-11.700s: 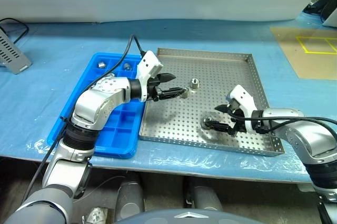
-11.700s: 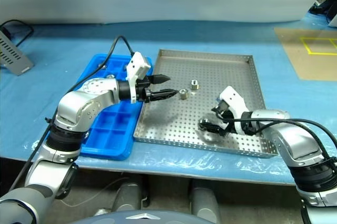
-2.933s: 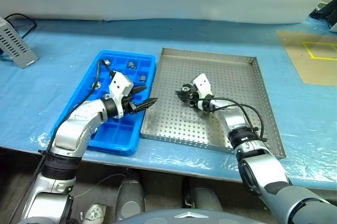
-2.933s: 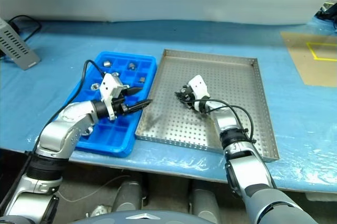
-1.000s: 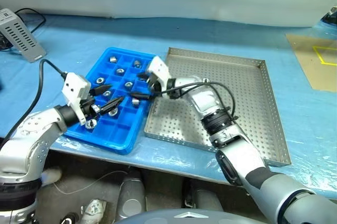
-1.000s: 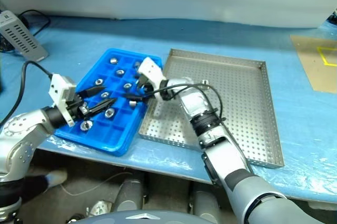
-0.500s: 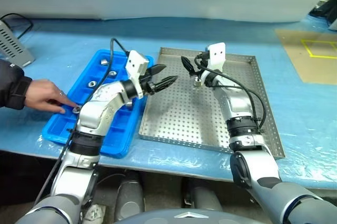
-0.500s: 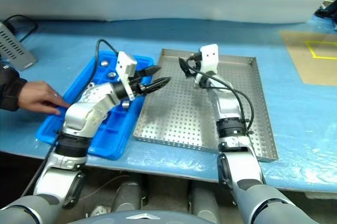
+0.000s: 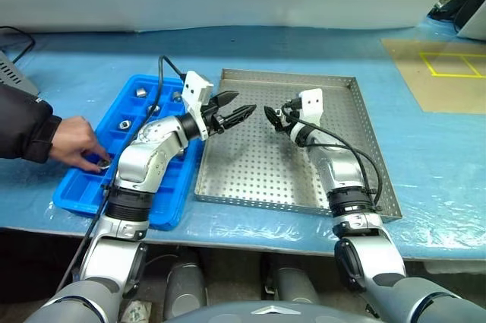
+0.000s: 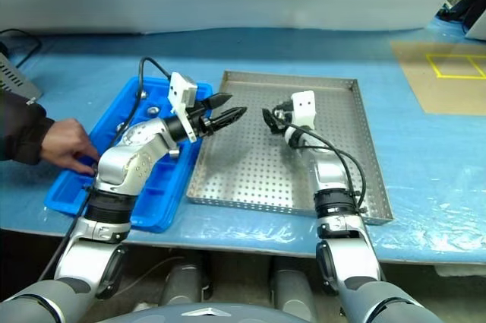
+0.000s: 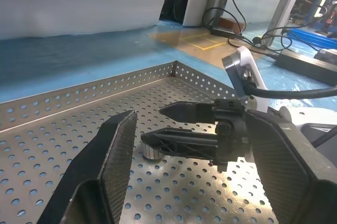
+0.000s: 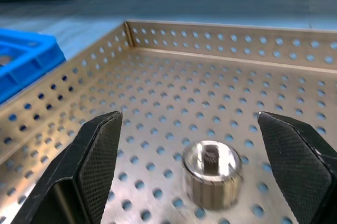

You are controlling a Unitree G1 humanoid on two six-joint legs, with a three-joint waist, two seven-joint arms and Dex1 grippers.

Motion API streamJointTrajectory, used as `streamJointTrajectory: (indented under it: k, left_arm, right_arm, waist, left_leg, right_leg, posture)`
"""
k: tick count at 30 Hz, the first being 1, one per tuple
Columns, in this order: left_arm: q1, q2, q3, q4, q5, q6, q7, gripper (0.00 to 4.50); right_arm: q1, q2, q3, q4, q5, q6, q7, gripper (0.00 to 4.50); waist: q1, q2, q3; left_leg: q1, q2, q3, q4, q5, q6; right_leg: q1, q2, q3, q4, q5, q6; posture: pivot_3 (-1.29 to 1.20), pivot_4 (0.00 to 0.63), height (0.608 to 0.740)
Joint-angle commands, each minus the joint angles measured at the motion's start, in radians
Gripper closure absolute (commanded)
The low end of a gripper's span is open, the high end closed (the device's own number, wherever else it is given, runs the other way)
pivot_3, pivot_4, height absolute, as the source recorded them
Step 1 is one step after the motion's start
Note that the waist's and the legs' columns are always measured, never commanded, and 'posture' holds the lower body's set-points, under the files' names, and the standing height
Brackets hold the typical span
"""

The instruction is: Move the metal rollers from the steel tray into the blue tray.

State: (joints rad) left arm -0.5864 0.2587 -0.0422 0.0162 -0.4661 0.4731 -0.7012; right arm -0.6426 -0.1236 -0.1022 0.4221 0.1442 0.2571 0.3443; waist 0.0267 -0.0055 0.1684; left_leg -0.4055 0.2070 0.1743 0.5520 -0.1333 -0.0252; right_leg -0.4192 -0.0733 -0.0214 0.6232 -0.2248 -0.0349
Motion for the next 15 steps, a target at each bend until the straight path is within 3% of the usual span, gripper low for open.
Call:
streamJointTrajectory:
  k: [1, 15]
  left_arm:
    - [-0.001, -0.002, 0.011, -0.050, -0.005, 0.000, 0.012, 1.08]
    - [-0.023, -0.018, 0.014, -0.058, 0.017, 0.008, 0.088, 1.08]
  right_arm:
    - [-0.028, -0.013, -0.013, 0.014, 0.009, -0.039, -0.009, 0.18]
    - [-0.041, 0.024, 0.029, 0.288, -0.048, -0.224, -0.047, 0.18]
  waist:
    - [0.002, 0.000, 0.000]
    - [0.010, 0.000, 0.000]
  left_leg:
    - [0.000, 0.000, 0.000, 0.000, 0.000, 0.000]
    - [0.000, 0.000, 0.000, 0.001, 0.000, 0.000]
  right_leg:
    - [0.000, 0.000, 0.000, 0.000, 0.000, 0.000]
    - [0.000, 0.000, 0.000, -0.001, 0.000, 0.000]
  posture:
    - [-0.13, 0.150, 0.740]
    - [-0.12, 0.150, 0.740]
